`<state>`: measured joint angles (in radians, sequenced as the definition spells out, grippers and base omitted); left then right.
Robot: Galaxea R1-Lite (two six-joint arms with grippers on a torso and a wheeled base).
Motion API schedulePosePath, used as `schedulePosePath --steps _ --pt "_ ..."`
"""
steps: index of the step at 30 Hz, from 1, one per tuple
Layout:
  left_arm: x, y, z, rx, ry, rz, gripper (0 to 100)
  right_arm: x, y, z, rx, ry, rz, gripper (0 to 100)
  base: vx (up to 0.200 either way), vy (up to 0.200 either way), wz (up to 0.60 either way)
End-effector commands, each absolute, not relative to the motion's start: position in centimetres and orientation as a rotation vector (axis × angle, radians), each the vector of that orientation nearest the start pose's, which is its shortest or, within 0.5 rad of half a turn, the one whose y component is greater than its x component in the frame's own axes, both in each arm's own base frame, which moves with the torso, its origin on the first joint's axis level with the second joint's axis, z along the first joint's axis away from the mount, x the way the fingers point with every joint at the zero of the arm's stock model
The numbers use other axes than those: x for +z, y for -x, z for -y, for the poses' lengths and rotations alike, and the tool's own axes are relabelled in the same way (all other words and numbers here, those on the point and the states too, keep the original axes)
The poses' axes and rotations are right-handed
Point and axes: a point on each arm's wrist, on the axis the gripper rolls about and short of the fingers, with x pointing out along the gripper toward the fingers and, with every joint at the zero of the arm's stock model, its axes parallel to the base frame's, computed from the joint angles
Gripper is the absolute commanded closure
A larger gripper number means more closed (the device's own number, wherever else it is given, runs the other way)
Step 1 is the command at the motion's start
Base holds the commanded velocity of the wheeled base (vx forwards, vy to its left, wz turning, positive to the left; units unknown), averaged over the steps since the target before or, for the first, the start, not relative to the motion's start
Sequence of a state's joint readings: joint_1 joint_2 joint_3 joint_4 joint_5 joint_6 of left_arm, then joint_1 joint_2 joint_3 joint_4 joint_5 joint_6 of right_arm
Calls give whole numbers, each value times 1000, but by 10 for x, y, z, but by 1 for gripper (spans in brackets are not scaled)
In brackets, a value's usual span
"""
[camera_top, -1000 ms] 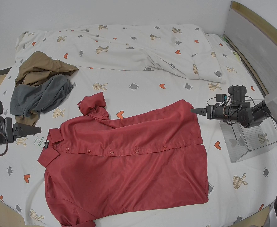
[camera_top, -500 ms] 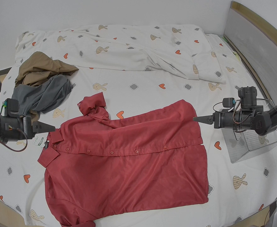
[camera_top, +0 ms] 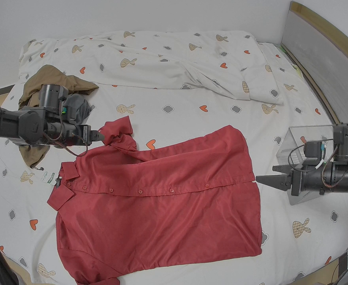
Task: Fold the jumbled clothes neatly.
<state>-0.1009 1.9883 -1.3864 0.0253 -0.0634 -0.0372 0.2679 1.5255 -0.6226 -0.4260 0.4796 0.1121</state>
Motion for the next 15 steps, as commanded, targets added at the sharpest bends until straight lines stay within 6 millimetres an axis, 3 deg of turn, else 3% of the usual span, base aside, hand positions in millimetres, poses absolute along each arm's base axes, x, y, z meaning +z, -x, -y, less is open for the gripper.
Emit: schedulePosePath --steps 1,6,15 --pt "133 -437 54 -198 -112 -656 0 171 -186 -67 714 -140 -470 0 0 0 0" --pt "141 -442 53 -270 -369 -593 0 175 -181 -67 721 -139 -448 0 0 0 0" --pt "151 -430 53 -283 -372 -585 0 177 -177 -64 718 -139 -434 0 0 0 0"
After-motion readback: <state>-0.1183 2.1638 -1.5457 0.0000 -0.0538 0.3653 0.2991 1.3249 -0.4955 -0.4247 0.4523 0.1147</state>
